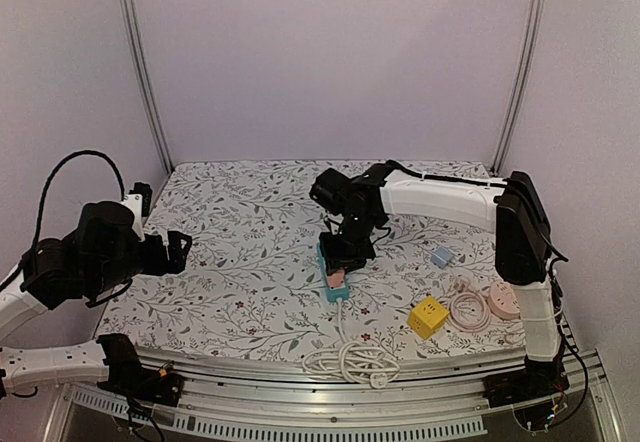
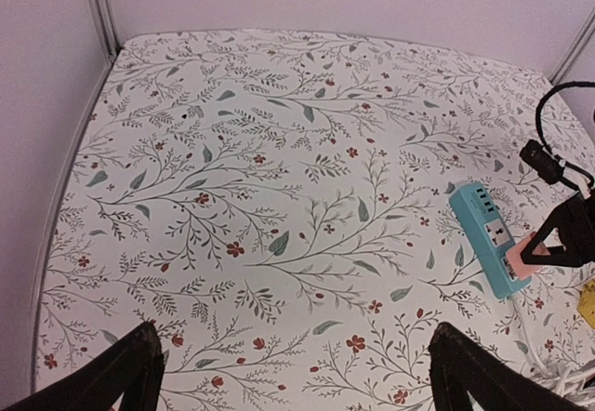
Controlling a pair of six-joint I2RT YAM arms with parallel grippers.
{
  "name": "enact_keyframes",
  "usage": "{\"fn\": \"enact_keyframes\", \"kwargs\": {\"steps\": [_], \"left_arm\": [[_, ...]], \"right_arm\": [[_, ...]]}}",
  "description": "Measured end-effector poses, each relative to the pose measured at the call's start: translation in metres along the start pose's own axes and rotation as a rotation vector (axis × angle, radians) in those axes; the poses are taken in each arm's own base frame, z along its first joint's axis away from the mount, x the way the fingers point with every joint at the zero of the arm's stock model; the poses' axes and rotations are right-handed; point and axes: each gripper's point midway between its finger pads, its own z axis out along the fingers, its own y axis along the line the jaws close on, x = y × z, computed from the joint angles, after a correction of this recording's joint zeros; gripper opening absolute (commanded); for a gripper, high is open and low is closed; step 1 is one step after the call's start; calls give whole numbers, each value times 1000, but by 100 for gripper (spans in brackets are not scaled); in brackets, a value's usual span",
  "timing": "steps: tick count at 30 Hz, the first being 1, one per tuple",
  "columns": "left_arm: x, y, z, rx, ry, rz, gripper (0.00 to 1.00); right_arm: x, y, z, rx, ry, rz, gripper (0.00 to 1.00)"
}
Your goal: Insert the plug
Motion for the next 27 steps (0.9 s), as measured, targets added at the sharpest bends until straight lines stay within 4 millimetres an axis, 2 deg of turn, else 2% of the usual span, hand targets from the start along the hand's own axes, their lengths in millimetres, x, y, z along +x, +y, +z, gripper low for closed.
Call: {"fn": "enact_keyframes", "kwargs": {"steps": [9, 19, 27], "left_arm": [[0, 1, 0, -3, -2, 0, 99], [-1, 2, 0, -8, -6, -1, 99], [-1, 3, 0, -13, -7, 0, 100]], "right_arm": [[0, -5, -2, 32, 2, 3, 0], [7, -34, -4, 177, 13, 29, 0], [10, -43, -6, 223, 17, 47, 0]]}}
